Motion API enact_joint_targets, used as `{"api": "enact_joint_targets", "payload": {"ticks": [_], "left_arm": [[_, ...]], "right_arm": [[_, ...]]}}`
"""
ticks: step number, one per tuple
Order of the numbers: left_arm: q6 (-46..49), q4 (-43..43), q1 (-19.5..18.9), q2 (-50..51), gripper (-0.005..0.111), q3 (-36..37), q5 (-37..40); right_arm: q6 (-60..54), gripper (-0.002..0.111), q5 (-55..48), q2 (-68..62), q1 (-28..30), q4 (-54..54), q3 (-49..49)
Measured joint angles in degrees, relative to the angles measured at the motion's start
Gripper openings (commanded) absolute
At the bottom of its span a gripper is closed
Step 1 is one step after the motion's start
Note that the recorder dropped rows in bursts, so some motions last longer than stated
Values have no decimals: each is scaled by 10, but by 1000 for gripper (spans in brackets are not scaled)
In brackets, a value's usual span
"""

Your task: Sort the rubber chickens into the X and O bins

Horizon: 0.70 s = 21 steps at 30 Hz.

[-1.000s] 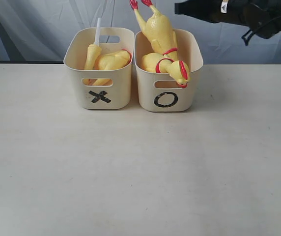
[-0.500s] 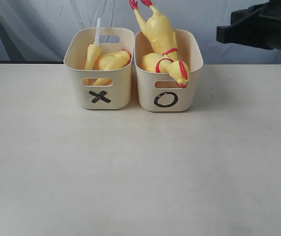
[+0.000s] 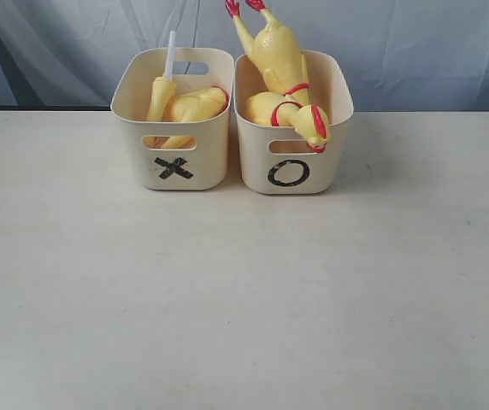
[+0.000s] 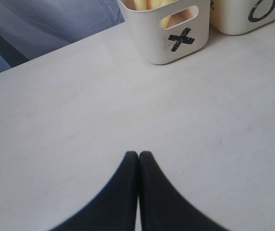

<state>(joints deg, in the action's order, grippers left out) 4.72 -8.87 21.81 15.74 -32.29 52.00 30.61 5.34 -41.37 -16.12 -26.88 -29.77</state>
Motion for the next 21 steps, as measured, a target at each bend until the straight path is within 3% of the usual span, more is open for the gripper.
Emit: {"api": "enact_joint_targets", "payload": {"ticks": [14, 21], "left_arm": [[1, 0, -2, -11, 0, 0, -1], [2, 0, -57, -61, 0, 0, -1]], "right_arm": [[0, 0, -1, 42, 0, 4, 0], [1, 0, -3, 89, 0, 4, 0]]}}
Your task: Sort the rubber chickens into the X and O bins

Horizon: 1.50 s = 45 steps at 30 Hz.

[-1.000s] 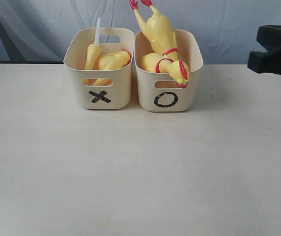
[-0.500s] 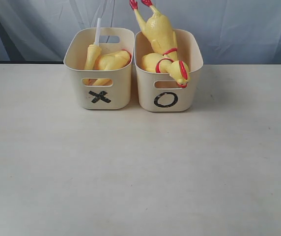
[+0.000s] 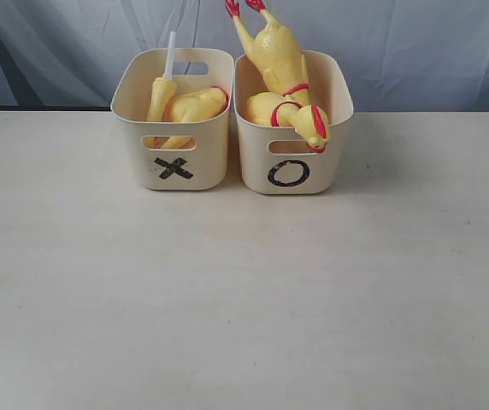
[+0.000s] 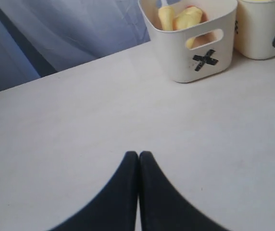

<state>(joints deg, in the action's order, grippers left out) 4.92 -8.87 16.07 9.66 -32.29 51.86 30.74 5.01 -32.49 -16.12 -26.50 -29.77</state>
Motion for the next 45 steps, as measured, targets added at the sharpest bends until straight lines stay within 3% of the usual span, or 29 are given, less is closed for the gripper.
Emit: {"api": "enact_joint_targets", "payload": {"ticks": [8, 14, 25, 45], "left_arm": [[0, 0, -99, -46, 0, 0, -1], [0, 0, -139, -78, 0, 0, -1], [0, -5, -142, -92, 0, 0, -1], [0, -11, -142, -93, 0, 0, -1]], "right_arm": [[0, 0, 0, 122, 76, 0, 0], [0, 0, 0, 216, 109, 0, 0], [0, 0, 2, 320, 112, 0, 0], [1, 0, 14, 323, 112, 0, 0]]}}
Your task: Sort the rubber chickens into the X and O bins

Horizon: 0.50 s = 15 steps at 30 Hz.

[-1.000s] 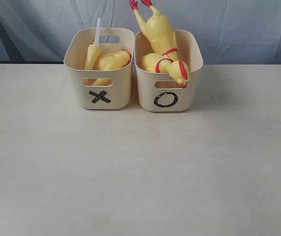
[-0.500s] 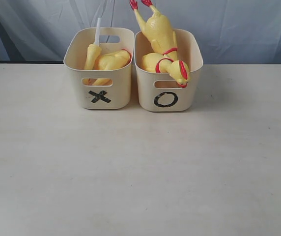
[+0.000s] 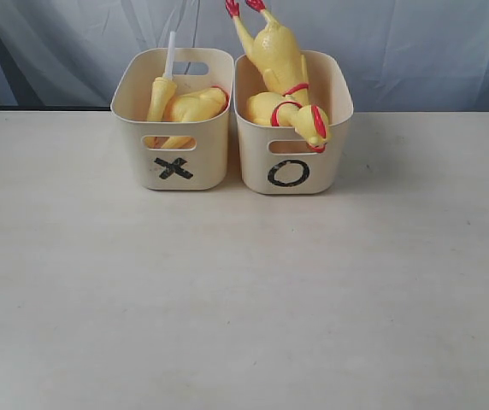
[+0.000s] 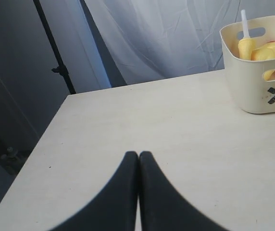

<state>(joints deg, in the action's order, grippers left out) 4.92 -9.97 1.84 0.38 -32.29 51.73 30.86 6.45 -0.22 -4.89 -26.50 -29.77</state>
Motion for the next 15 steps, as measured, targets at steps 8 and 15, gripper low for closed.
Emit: {"api": "enact_joint_targets", "payload": {"ticks": [8, 15], "left_arm": [[0, 0, 0, 0, 0, 0, -18], [0, 33, 0, 0, 0, 0, -245]], "right_arm": [[0, 0, 3, 0, 0, 0, 3], [1, 0, 36, 0, 0, 0, 3]]}}
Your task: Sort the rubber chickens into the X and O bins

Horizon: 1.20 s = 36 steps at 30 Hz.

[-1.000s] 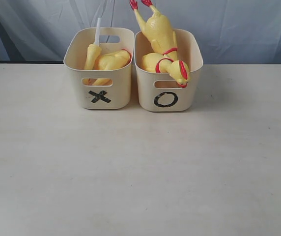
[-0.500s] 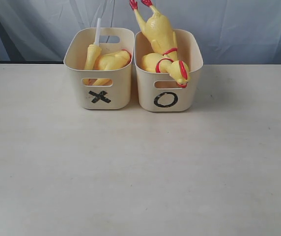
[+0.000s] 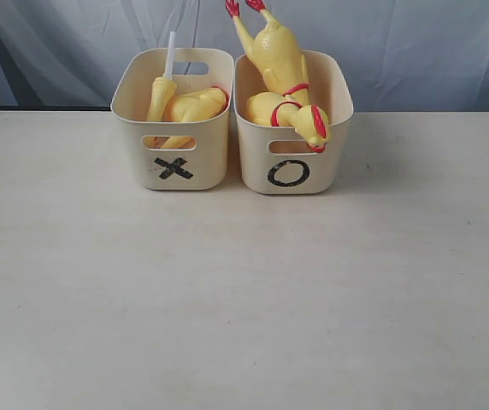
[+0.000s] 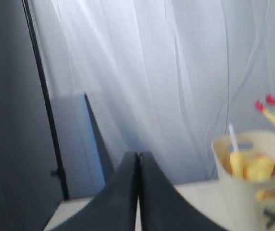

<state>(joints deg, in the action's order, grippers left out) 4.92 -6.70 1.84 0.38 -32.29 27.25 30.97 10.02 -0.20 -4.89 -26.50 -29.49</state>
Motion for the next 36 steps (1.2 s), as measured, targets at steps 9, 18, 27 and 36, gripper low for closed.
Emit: {"api": "enact_joint_targets", "payload": {"ticks": [9, 18, 27, 36], "left_arm": [[0, 33, 0, 0, 0, 0, -184], [0, 33, 0, 0, 0, 76, -223], [0, 24, 0, -1, 0, 172, -249], [0, 5, 0, -1, 0, 273, -255]], "right_arm": [[0, 0, 12, 0, 0, 23, 22], [0, 0, 12, 0, 0, 192, 104], [0, 0, 12, -2, 0, 221, 206], [1, 0, -24, -1, 0, 179, 290]]}}
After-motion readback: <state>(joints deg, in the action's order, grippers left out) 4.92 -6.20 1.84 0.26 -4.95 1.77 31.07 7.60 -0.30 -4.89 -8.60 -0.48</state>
